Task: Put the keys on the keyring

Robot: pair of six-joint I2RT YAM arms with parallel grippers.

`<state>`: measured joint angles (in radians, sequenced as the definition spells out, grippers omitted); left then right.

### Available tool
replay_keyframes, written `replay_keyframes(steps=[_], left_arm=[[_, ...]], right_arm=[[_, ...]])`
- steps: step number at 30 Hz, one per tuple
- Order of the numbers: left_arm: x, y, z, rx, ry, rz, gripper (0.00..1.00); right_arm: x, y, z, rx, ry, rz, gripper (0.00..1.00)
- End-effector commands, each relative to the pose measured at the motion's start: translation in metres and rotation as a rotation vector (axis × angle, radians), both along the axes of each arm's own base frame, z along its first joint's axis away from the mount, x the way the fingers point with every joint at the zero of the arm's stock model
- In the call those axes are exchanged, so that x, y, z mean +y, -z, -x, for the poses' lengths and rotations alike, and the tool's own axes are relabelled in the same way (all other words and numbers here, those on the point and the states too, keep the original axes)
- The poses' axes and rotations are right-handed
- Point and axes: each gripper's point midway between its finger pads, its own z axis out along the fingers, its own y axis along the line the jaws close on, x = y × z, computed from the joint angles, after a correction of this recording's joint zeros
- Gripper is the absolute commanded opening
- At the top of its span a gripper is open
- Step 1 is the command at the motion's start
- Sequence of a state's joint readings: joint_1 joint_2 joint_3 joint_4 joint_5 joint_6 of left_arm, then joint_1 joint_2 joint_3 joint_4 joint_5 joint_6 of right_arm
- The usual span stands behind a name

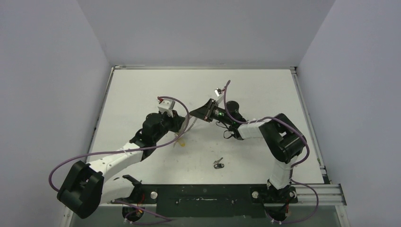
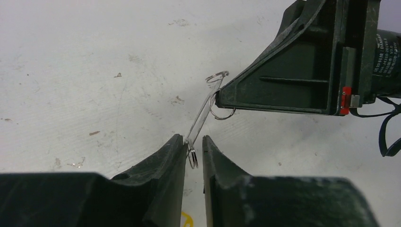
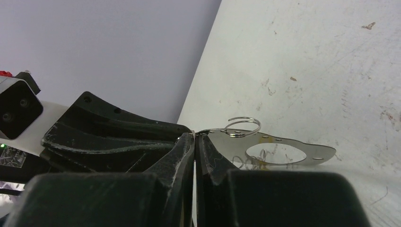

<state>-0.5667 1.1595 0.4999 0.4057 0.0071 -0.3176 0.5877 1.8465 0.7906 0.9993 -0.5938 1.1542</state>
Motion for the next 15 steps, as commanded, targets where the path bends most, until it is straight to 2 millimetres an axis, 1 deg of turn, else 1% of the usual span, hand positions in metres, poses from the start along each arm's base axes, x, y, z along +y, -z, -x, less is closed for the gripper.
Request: replay_keyframes(steps=[1, 2, 3, 5, 6, 9, 12, 15], left_arm=[[-0.004, -0.030, -0.002, -0.101, 0.036, -0.001, 0.35], [-0.003, -0.031, -0.002, -0.109, 0.041, -0.012, 0.44], [-0.002, -0.033, -0.001, -0.117, 0.042, -0.015, 0.51], [0.001, -0.037, 0.000, -0.137, 0.042, -0.023, 0.59], [0.002, -0.039, 0.001, -0.147, 0.041, -0.021, 0.60], [0.005, -0.045, 0.002, -0.165, 0.042, -0.018, 0.61], [0.005, -0.049, 0.003, -0.170, 0.072, -0.010, 0.61], [0.004, -0.053, 0.003, -0.153, 0.115, 0.022, 0.61]], right_arm=[[-0.004, -0.026, -0.002, -0.145, -0.088, 0.108, 0.00], [-0.006, -0.024, -0.002, -0.158, -0.109, 0.154, 0.00], [-0.010, -0.020, -0.001, -0.157, -0.128, 0.204, 0.00], [-0.018, -0.015, 0.003, -0.175, -0.175, 0.301, 0.00], [-0.022, -0.011, 0.005, -0.177, -0.201, 0.344, 0.00], [-0.029, -0.014, 0.013, -0.215, -0.286, 0.443, 0.00], [-0.037, -0.011, 0.026, -0.204, -0.378, 0.517, 0.00], [-0.040, -0.012, 0.031, -0.223, -0.433, 0.564, 0.00]])
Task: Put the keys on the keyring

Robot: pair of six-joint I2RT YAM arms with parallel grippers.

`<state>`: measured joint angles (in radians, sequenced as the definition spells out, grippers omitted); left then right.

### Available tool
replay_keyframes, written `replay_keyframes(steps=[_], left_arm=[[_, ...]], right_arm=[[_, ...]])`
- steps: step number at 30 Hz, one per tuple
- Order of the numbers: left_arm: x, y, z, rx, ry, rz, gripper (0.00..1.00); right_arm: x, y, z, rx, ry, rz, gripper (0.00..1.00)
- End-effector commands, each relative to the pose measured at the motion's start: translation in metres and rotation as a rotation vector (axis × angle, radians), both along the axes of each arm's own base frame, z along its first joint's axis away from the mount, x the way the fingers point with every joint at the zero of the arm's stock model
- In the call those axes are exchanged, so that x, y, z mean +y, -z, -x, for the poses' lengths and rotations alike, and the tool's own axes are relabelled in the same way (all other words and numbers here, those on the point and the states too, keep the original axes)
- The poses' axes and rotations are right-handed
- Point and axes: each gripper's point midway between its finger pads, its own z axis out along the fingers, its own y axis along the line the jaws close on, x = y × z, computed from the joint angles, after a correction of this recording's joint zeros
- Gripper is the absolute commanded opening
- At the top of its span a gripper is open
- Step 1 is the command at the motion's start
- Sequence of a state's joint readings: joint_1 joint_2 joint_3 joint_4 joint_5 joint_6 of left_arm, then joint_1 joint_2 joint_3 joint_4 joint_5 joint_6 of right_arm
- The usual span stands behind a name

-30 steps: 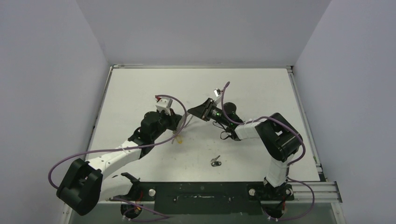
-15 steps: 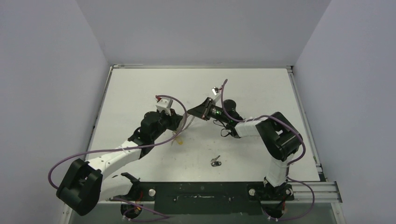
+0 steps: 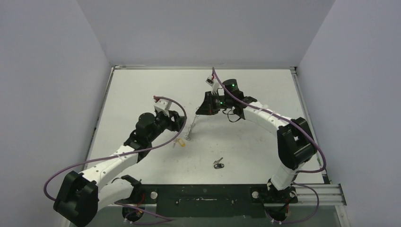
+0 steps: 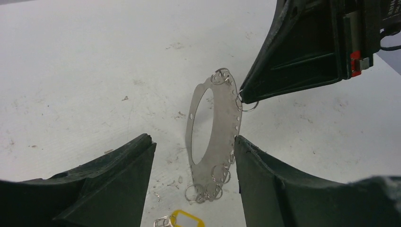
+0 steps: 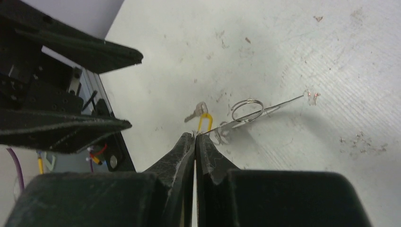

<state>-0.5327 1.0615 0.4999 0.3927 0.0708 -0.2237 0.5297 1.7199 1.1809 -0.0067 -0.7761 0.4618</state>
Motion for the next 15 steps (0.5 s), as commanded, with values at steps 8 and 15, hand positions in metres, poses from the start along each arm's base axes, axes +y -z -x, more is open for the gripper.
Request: replay_keyframes(steps=[8, 15], left_arm=[[-0.013, -0.032, 0.004, -0.053, 0.239, 0.130, 0.56], [-0.031, -0.026, 0.029, -0.425, 0.427, -0.080, 0.51]], right_arm=[[-0.026, -0.005, 0.017, -0.013, -0.055, 0.264, 0.00], [-0.030, 0.009, 0.012, 0.208, 0.158, 0.206, 0.00]])
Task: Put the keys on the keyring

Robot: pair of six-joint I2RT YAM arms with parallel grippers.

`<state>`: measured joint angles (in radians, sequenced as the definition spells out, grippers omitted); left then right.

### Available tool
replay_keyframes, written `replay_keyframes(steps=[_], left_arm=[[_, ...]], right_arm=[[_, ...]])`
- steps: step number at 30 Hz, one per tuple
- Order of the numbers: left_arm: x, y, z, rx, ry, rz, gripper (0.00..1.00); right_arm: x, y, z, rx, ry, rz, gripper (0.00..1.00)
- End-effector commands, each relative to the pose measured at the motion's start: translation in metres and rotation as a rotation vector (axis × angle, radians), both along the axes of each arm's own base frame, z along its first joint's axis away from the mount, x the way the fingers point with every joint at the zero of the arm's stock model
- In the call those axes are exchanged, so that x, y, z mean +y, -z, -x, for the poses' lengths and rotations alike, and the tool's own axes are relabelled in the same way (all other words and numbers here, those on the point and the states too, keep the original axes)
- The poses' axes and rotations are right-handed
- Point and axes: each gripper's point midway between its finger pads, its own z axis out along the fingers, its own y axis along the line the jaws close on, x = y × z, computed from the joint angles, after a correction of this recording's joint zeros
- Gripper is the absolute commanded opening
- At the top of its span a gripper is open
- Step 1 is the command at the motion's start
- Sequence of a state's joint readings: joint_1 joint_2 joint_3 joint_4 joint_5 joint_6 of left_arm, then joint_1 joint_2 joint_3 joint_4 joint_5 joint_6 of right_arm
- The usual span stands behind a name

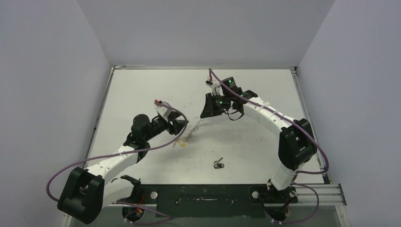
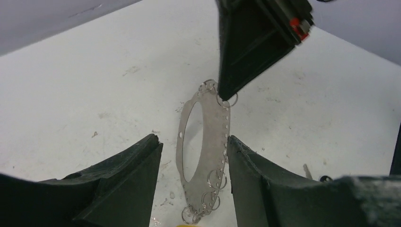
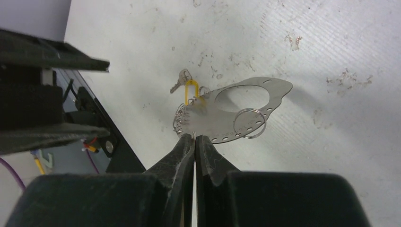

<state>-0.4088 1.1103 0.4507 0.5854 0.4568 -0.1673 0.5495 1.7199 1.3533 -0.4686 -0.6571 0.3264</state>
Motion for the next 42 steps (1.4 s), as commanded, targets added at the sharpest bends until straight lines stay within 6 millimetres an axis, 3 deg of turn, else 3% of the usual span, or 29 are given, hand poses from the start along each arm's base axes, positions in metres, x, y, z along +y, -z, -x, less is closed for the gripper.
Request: replay_keyframes(steps=[1, 8, 12, 20, 30, 42], left_arm=[[-0.022, -0.017, 0.019, -0.390, 0.164, -0.120, 0.51], [-0.045, 0.000, 0.021, -0.628, 0.190, -0.362, 0.52], [-0.058, 0.009, 0.021, -0.739, 0.194, -0.491, 0.53], [-0.068, 0.032, 0.020, -0.871, 0.221, -0.642, 0.53], [-0.077, 0.045, 0.000, -0.918, 0.129, -0.729, 0.46], [-0.067, 0.050, -0.030, -0.814, -0.036, -0.723, 0.34]], right_arm=[[-0.005, 0.002, -0.007, 0.108, 0.195, -0.047, 0.00], [-0.008, 0.011, -0.001, 0.232, 0.347, -0.136, 0.00], [-0.007, 0.005, -0.005, 0.298, 0.422, -0.251, 0.00], [-0.006, 0.000, -0.008, 0.372, 0.469, -0.364, 0.00], [-0.004, -0.002, -0.004, 0.402, 0.463, -0.398, 0.00], [-0.001, -0.003, 0.001, 0.432, 0.450, -0.429, 0.00]])
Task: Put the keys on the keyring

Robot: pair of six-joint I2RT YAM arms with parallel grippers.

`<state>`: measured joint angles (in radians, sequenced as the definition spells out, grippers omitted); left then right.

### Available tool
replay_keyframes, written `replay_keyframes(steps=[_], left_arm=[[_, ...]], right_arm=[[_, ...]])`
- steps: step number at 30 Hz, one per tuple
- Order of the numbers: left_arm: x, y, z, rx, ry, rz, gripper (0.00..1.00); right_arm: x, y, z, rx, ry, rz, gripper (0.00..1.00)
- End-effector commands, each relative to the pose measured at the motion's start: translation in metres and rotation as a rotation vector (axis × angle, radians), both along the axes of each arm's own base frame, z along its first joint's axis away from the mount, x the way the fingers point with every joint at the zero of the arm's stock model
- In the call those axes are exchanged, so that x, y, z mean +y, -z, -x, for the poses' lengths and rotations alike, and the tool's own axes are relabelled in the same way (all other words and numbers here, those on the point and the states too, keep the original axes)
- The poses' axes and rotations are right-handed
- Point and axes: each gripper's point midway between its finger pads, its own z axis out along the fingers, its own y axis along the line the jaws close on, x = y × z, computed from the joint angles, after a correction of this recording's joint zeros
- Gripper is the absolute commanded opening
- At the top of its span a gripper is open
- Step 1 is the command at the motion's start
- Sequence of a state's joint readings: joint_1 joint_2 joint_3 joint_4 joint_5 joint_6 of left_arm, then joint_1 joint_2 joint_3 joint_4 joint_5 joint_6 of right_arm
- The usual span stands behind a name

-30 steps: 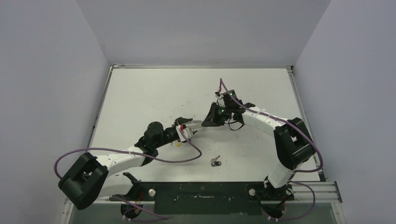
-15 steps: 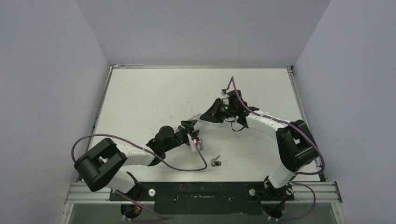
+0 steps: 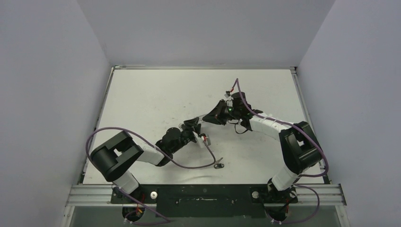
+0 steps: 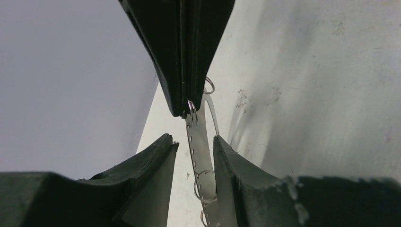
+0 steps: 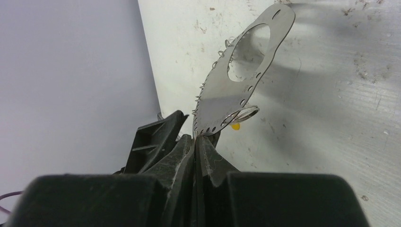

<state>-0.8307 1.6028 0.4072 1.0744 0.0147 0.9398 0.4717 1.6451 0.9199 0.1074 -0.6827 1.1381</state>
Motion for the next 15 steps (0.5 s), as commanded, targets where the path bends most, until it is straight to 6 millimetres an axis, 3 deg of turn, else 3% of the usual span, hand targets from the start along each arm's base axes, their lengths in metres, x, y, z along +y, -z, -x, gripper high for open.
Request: replay_keyframes(steps=[1, 6, 12, 15], left_arm=[[0.003, -0.022, -0.021, -0.019, -0.085, 0.108, 0.33], [0.009, -0.027, -0.018, 0.010, -0.038, 0.223, 0.33], [0.007, -0.040, 0.007, 0.038, 0.159, 0.285, 0.50], [0.004, -0.042, 0.024, 0.055, 0.253, 0.271, 0.54]], right_arm=[[0.006, -0.031, 0.003, -0.057, -0.026, -0.089, 0.00], [0.006, -0.033, 0.004, -0.057, -0.024, -0.101, 0.00], [0.002, -0.035, 0.006, -0.055, -0.020, -0.104, 0.00], [-0.001, -0.036, 0.008, -0.055, -0.015, -0.105, 0.00]])
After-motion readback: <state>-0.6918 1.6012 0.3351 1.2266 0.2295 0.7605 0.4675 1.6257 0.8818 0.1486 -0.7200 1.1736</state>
